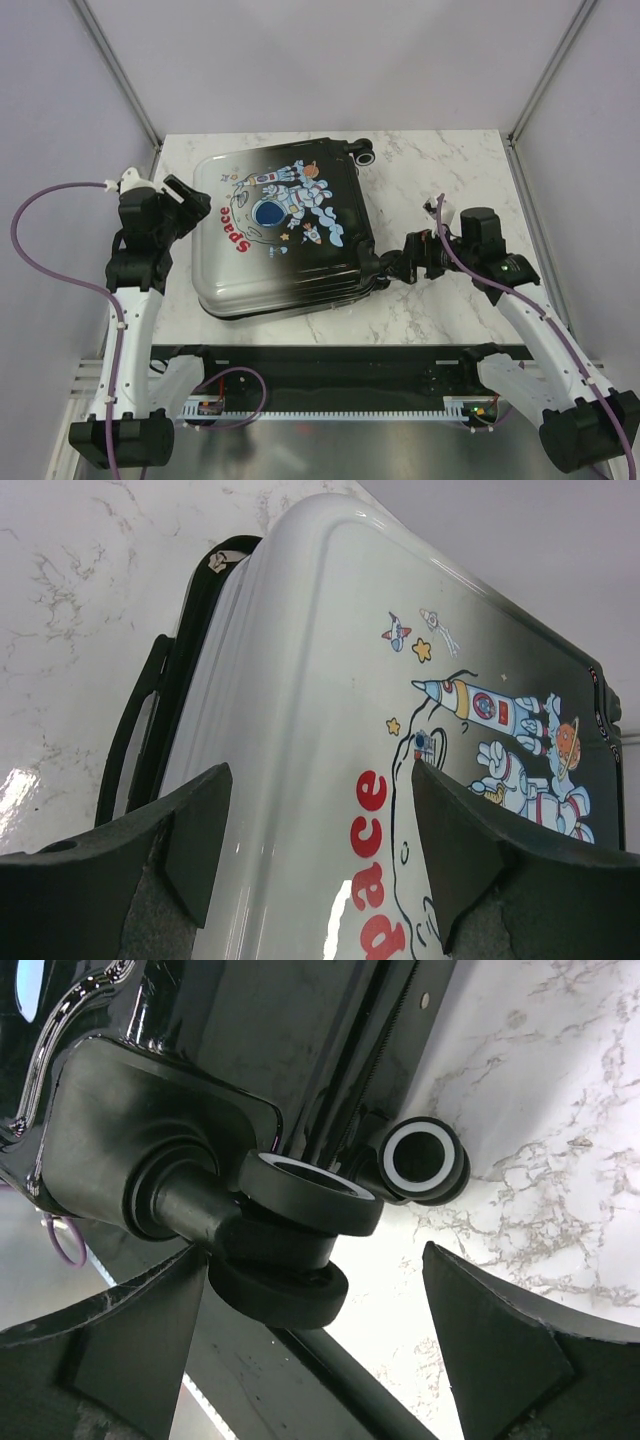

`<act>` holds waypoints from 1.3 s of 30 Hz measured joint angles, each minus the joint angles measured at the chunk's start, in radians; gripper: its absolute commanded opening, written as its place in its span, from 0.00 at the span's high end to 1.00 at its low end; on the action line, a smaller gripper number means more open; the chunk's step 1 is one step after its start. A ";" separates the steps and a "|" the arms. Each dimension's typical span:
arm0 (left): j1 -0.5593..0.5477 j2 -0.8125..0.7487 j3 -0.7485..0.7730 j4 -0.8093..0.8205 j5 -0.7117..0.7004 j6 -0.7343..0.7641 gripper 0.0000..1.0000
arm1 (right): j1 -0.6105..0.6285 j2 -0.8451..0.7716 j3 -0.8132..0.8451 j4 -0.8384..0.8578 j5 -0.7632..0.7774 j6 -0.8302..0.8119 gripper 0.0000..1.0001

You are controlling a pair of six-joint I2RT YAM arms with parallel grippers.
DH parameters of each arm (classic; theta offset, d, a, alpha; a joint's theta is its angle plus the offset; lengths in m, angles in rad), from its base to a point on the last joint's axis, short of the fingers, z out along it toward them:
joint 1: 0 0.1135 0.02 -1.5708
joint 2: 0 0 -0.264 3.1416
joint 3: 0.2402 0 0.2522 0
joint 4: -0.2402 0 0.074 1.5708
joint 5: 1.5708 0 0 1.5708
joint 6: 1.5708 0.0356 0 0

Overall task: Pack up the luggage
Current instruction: Zip the luggage at the center of the board.

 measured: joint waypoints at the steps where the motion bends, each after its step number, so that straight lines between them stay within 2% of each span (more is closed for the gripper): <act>1: 0.000 -0.004 -0.002 -0.001 0.000 0.000 0.21 | 0.005 0.007 0.000 0.005 -0.004 -0.002 0.05; 6: 0.000 -0.016 -0.010 -0.005 -0.008 -0.001 0.21 | 0.031 0.037 -0.002 0.032 -0.014 -0.004 0.10; 8: 0.000 -0.017 -0.013 -0.007 -0.012 0.000 0.21 | 0.039 0.045 -0.011 0.047 -0.021 -0.005 0.15; 9: 0.000 -0.016 -0.013 -0.008 -0.014 0.000 0.21 | 0.044 0.049 -0.017 0.053 -0.023 -0.004 0.18; 10: 0.000 -0.016 -0.013 -0.008 -0.018 0.000 0.21 | 0.049 0.052 -0.024 0.059 -0.024 -0.003 0.26; 13: 0.000 -0.016 -0.013 -0.008 -0.023 0.000 0.21 | 0.063 0.059 -0.036 0.070 -0.032 0.005 0.38; 15: 0.000 -0.016 -0.013 -0.008 -0.026 0.000 0.21 | 0.067 0.064 -0.039 0.065 -0.029 0.008 0.44; 18: 0.000 -0.016 -0.013 -0.008 -0.027 0.000 0.21 | 0.069 0.068 -0.039 0.066 -0.028 0.014 0.48; 21: 0.000 -0.016 -0.013 -0.009 -0.028 0.000 0.21 | 0.073 0.066 -0.037 0.064 -0.021 0.017 0.70; 22: 0.000 -0.016 -0.013 -0.009 -0.028 0.000 0.21 | 0.074 0.066 -0.036 0.064 -0.019 0.018 0.88; 24: 0.000 -0.016 -0.013 -0.009 -0.031 0.000 0.21 | 0.076 0.066 -0.029 0.056 -0.013 0.018 0.99; 39: 0.000 -0.014 -0.013 -0.008 -0.061 0.000 0.20 | 0.098 0.101 0.093 -0.051 0.098 0.026 1.00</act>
